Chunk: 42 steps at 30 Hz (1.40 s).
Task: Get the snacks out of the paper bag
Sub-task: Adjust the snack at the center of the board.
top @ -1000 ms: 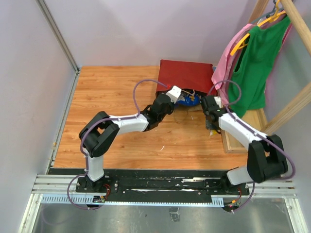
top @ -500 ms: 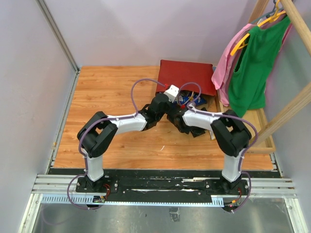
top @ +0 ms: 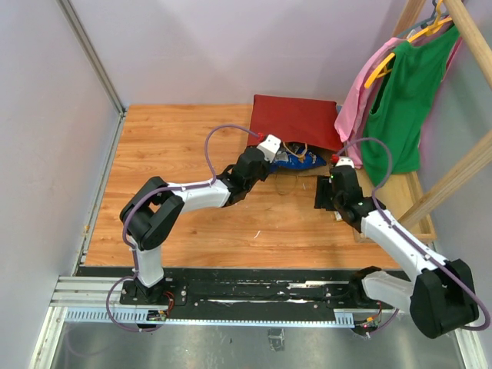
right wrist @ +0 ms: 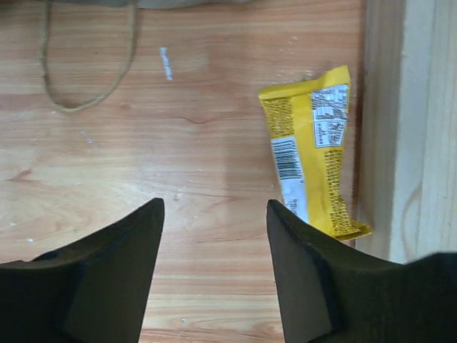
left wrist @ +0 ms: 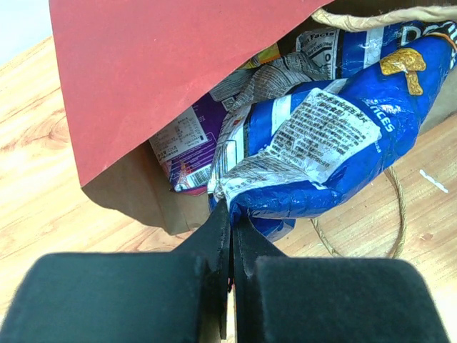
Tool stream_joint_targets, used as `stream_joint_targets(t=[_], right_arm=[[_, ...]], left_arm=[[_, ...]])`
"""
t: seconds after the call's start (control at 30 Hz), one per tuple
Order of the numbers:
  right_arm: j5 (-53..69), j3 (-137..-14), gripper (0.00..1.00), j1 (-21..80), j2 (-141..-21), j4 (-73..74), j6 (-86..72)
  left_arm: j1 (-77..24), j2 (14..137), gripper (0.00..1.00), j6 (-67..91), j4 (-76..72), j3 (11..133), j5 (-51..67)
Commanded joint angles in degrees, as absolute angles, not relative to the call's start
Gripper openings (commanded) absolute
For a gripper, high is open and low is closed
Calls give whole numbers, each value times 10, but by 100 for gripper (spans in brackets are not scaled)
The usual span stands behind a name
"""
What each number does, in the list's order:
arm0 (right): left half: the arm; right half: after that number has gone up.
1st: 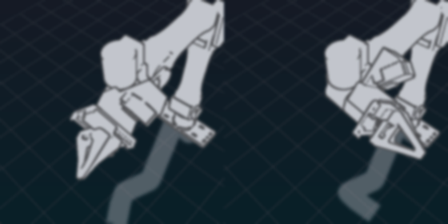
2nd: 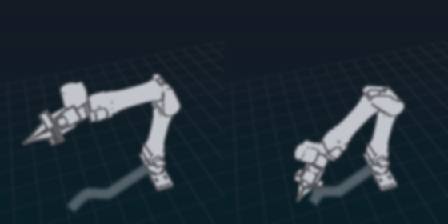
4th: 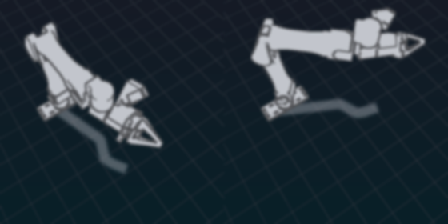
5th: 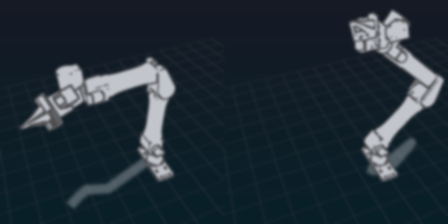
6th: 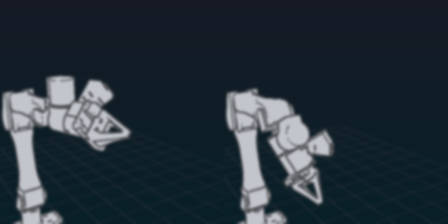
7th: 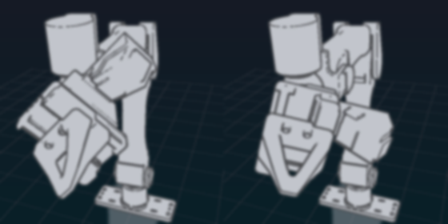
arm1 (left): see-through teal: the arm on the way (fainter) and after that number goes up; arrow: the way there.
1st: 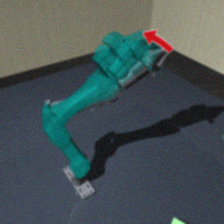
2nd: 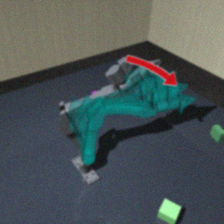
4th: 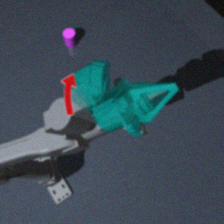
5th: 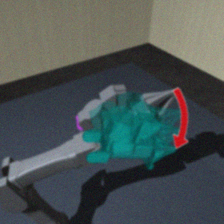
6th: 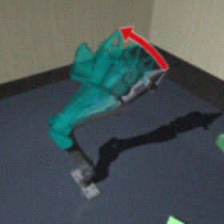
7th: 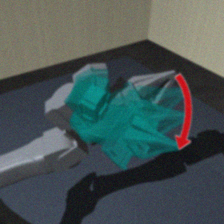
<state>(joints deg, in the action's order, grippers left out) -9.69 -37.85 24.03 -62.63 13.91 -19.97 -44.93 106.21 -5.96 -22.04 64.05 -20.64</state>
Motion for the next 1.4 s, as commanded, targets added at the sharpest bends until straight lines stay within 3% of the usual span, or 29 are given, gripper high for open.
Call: stream_joint_targets(t=[0.0,0.17,0.53,0.77,1.07,1.37], right_arm=[[-58,-384,56,189,-646,160,-202],[-110,-422,44,191,-686,255,-189],[-155,-431,36,188,-702,271,-205],[-118,-462,2,119,-752,233,-221],[-116,-459,1,83,-883,221,-245],[-90,-461,1,83,-907,172,-287]], left_arm=[[-444,1038,1,-55,-214,632,-204],[-444,1035,0,-52,-213,630,-203],[-444,1031,0,-51,-204,627,-200],[-444,1022,1,-53,-193,627,-203],[-441,1022,0,-63,-190,619,-214],[-434,1021,1,-61,-181,627,-200]])
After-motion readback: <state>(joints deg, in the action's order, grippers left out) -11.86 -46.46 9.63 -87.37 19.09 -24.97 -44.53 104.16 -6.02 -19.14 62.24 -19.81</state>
